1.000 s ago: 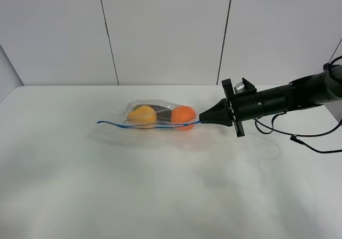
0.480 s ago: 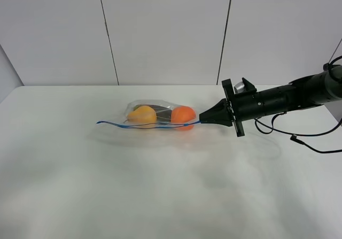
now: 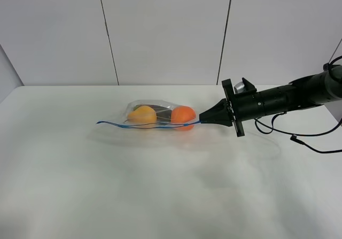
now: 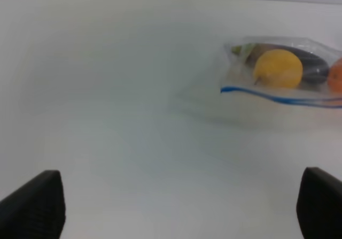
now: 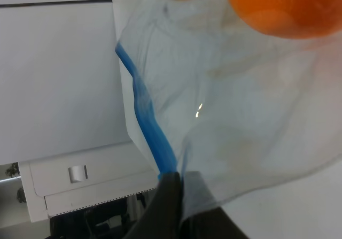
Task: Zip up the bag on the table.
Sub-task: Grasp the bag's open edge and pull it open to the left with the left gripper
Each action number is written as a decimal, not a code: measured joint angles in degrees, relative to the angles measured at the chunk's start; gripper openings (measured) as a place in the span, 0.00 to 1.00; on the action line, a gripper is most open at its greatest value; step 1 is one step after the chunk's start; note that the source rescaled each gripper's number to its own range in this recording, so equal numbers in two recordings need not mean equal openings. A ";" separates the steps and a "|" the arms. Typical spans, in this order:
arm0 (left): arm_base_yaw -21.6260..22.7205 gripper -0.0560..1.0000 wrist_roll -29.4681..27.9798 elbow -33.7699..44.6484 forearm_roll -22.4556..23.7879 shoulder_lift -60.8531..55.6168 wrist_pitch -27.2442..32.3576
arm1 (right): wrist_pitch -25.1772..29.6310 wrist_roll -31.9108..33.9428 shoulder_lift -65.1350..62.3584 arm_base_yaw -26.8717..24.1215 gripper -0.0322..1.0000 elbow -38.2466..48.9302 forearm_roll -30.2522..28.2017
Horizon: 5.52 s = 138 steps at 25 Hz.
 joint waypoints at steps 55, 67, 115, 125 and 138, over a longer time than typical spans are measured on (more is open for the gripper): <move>-44.18 0.49 61.37 -11.23 -24.44 75.82 -62.25 | 0.04 0.19 0.00 0.00 0.03 0.00 0.00; -44.18 0.33 61.37 -11.23 -24.50 75.82 -62.25 | 0.04 0.24 0.00 0.00 0.03 0.00 0.00; -43.33 0.06 64.09 -11.23 -24.50 75.82 -63.44 | -0.38 0.63 0.00 0.00 0.03 0.00 0.35; -35.49 0.06 66.89 -6.96 -24.45 75.77 -64.42 | -1.49 0.89 0.11 0.11 0.03 0.00 1.27; -26.32 0.06 69.49 -4.46 -24.08 75.77 -66.26 | -1.38 1.13 0.11 0.22 0.03 0.00 1.52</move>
